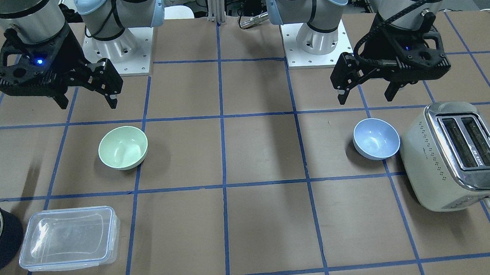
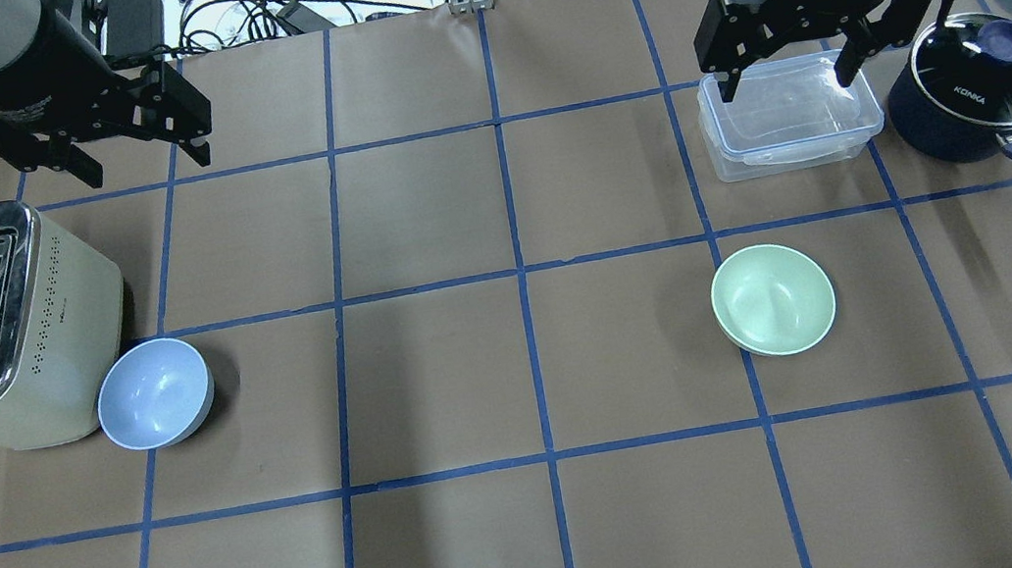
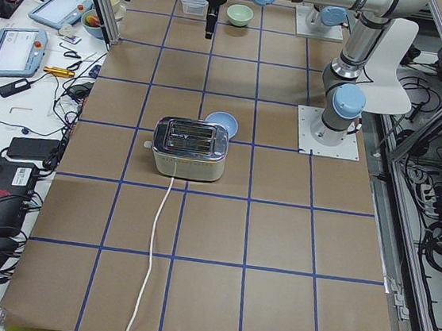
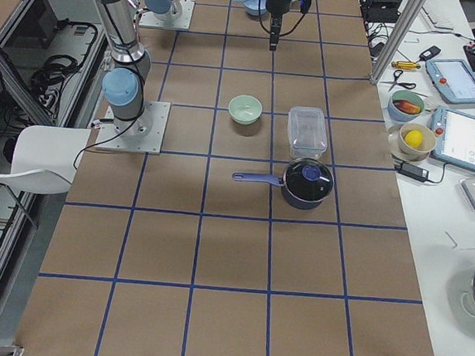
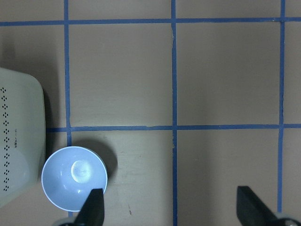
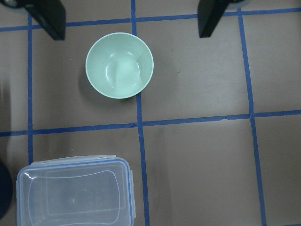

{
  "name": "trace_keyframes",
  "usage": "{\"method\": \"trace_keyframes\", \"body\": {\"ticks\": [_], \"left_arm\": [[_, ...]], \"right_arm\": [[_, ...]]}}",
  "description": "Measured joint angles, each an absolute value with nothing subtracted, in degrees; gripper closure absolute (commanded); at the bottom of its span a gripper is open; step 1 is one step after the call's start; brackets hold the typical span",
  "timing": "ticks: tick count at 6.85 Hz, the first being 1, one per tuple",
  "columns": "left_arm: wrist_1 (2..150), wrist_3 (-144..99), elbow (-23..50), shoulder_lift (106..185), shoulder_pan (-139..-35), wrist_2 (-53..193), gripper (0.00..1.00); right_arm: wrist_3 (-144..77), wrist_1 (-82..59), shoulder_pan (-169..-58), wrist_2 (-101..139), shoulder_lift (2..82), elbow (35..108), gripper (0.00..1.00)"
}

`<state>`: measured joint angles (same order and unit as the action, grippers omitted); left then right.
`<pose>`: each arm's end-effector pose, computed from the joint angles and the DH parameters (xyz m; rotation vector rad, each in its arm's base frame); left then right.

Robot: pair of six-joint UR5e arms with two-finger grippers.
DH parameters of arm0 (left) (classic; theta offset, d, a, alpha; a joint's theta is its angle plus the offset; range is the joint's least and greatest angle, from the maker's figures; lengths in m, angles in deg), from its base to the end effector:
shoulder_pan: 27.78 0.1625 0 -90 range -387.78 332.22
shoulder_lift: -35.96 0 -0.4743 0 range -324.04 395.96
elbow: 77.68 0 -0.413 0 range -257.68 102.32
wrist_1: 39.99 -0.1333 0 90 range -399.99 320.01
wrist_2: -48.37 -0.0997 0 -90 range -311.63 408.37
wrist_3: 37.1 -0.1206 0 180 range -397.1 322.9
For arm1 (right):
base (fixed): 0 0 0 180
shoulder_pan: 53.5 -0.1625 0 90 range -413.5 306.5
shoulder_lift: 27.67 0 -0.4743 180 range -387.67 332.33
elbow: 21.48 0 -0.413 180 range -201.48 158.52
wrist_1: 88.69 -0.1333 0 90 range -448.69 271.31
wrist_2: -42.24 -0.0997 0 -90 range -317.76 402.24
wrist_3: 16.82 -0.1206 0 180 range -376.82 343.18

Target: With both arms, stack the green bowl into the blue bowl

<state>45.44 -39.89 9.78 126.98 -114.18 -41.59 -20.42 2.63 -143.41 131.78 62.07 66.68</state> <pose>-0.0996 -0.5406 0.5383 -0.0221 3.1319 -0.1664 0.1335 -0.5209 0.5328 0.1005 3.1294 -0.0788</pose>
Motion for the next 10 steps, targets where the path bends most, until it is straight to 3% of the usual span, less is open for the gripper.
{"method": "trace_keyframes", "body": {"ticks": [4,6,8,10], "left_arm": [[48.82,-41.48,13.18,125.94,-111.29,-41.55,0.0],[45.88,-44.01,21.92,126.63,-107.66,-41.4,0.0],[31.91,-47.21,34.83,128.97,-104.02,-41.51,0.0],[24.87,-49.23,39.63,132.97,-103.07,-42.08,0.0]], "right_arm": [[-20.42,2.54,-143.41,131.86,62.15,66.67,0.0],[-20.42,2.54,-143.41,131.89,62.15,66.68,0.0],[-20.42,2.54,-143.41,131.83,62.16,66.75,0.0],[-20.42,2.58,-143.41,131.8,62.15,66.76,0.0]]}}
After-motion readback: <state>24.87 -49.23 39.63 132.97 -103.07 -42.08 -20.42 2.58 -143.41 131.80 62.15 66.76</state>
